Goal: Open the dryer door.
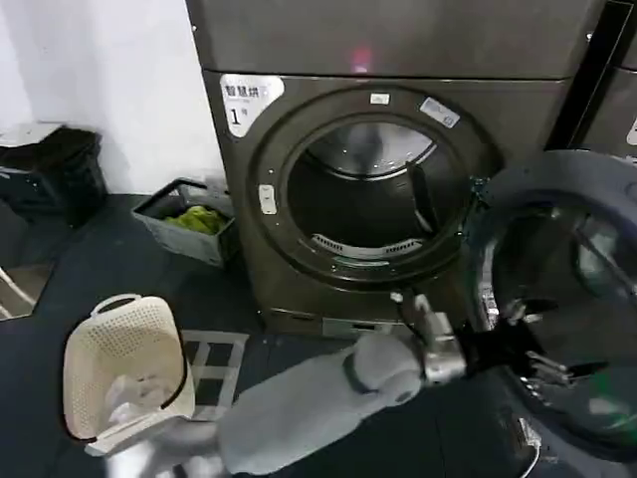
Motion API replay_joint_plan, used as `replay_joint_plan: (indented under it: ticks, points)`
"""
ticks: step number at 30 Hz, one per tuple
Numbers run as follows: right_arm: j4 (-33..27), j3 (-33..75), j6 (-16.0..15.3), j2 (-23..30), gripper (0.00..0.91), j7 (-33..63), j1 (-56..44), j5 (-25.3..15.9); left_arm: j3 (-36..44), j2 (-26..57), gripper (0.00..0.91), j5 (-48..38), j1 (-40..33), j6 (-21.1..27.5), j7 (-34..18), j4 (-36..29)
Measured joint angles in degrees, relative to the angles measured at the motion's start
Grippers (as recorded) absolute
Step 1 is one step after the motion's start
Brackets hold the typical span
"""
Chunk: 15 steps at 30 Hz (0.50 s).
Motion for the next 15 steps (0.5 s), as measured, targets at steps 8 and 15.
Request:
replay_joint_plan:
  ticks: [8,15]
  points:
    - [-0.07,2.02,-0.26,0.18,0.907,-0.15,-0.95,-0.26,0.94,-6.62,0.907,2.35,-3.38,-1.68,-0.3,8.08]
    - [-0.07,2.09,-0.27,0.17,0.907,-0.28,-0.67,-0.25,0.98,-6.51,0.907,5.21,-5.44,-2.74,-2.78,14.92]
